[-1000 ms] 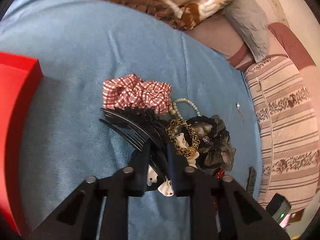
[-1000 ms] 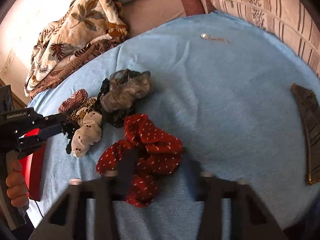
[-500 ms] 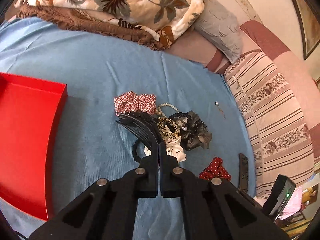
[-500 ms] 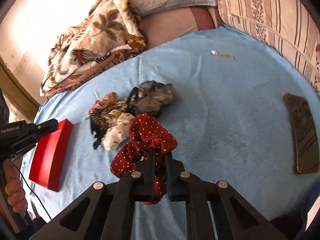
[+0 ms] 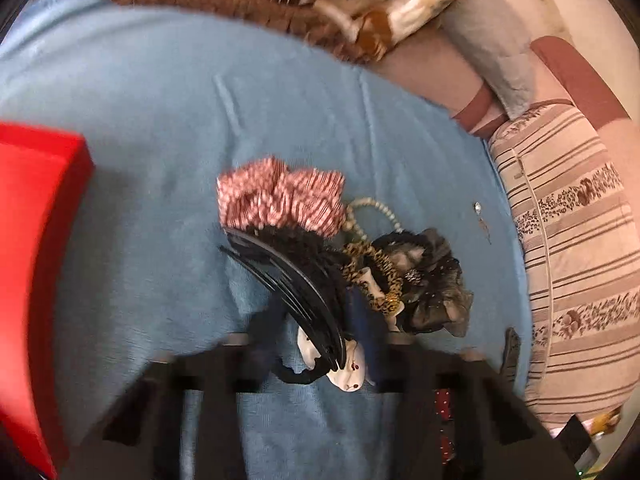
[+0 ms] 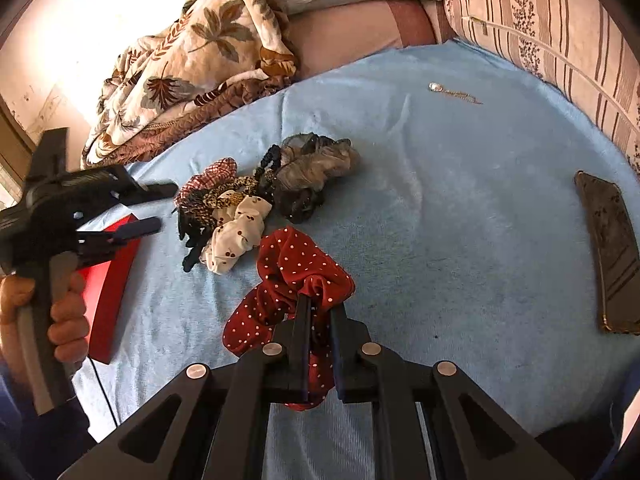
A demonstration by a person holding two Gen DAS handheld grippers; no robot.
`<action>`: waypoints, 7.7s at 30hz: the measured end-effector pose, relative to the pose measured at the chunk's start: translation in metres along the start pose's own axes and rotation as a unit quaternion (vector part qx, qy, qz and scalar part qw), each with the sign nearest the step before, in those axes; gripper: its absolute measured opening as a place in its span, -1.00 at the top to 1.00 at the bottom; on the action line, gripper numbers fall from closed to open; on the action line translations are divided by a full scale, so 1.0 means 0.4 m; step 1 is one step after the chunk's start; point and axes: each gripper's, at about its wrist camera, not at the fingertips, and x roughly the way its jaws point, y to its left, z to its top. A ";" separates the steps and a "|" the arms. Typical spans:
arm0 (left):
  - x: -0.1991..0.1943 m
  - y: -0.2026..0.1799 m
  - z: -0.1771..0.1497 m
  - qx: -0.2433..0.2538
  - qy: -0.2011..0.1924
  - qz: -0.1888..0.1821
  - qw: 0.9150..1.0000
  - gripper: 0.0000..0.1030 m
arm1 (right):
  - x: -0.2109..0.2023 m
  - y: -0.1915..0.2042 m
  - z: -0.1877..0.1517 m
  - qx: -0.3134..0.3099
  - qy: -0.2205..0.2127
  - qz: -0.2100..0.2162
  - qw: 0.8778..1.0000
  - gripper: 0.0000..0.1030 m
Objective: Organize jewelry
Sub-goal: 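Carry both items into the red tray and open both tools, then grasp the plaid scrunchie with the left tool while the right grasps the white cherry scrunchie, then carry both scrunchies into the red tray and open both tools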
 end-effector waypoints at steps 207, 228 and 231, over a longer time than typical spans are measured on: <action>-0.451 0.183 -0.179 0.035 -0.150 0.063 0.986 0.89 | -0.154 0.218 0.007 -0.166 -0.044 -0.010 0.985 0.83; -0.505 0.618 0.030 -0.067 -0.186 0.134 0.971 0.89 | 0.065 0.740 -0.042 -0.257 0.067 0.152 0.952 0.82; -0.474 0.646 0.071 -0.066 -0.176 0.136 0.973 0.89 | 0.119 0.793 -0.045 -0.258 0.083 0.162 0.949 0.82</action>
